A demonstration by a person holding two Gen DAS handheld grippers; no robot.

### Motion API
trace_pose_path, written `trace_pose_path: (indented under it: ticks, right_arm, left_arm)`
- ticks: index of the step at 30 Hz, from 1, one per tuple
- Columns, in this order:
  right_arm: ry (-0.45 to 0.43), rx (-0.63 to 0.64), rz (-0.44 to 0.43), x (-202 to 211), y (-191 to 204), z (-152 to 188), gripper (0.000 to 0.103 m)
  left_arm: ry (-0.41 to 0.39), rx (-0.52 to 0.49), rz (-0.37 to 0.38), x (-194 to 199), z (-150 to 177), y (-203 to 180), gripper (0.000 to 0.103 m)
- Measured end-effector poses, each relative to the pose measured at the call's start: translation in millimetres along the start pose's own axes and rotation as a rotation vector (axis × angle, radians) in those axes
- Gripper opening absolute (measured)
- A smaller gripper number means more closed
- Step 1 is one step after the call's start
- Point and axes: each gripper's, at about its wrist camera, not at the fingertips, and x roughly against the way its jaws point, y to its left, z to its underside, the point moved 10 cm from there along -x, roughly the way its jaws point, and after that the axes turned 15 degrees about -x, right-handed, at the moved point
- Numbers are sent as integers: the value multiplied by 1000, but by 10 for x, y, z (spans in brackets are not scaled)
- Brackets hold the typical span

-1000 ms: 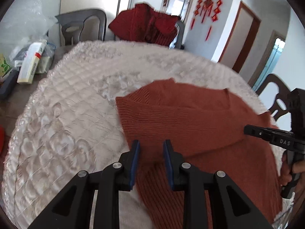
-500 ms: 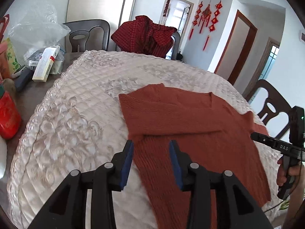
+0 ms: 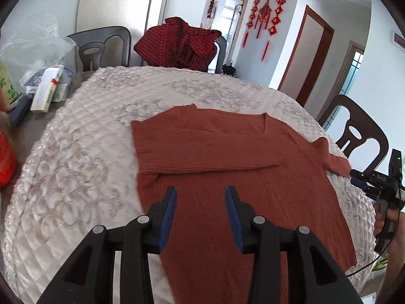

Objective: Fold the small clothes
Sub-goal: 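Grasp the other sleeve cuff with the right tool and lift it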

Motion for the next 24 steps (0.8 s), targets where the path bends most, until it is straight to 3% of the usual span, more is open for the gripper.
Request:
trace_pose_path:
  ticks: [4,11,14,15,17,19,24]
  right_arm:
    - [-19,-138,31,-43,-271,-133,42]
    - [-112,-316,-6,-72,-413,-359,41]
    - [-149,-363,8,-90,-511,-449,31]
    - [-155,-369,23,-101,-546,-482,18]
    - [-147,-375,12,-112,-563,-528,7]
    - [-155,-350,-20,-57,-455,-586,6]
    - [-182,-157,-182,226,375,-622,6]
  left_arm:
    - [9,-1,16,-80,16,-71,42]
    - [18,6,29,-159,64,-119,42]
    - [26,9,31,-186,100,-116,42]
    - [28,10,32,-198,110,-119,42]
    - [37,11,36,-227,138,-122,42]
    - [45,12,38,-248,168,-124,42]
    - [49,18,44,-258,205,-129,42]
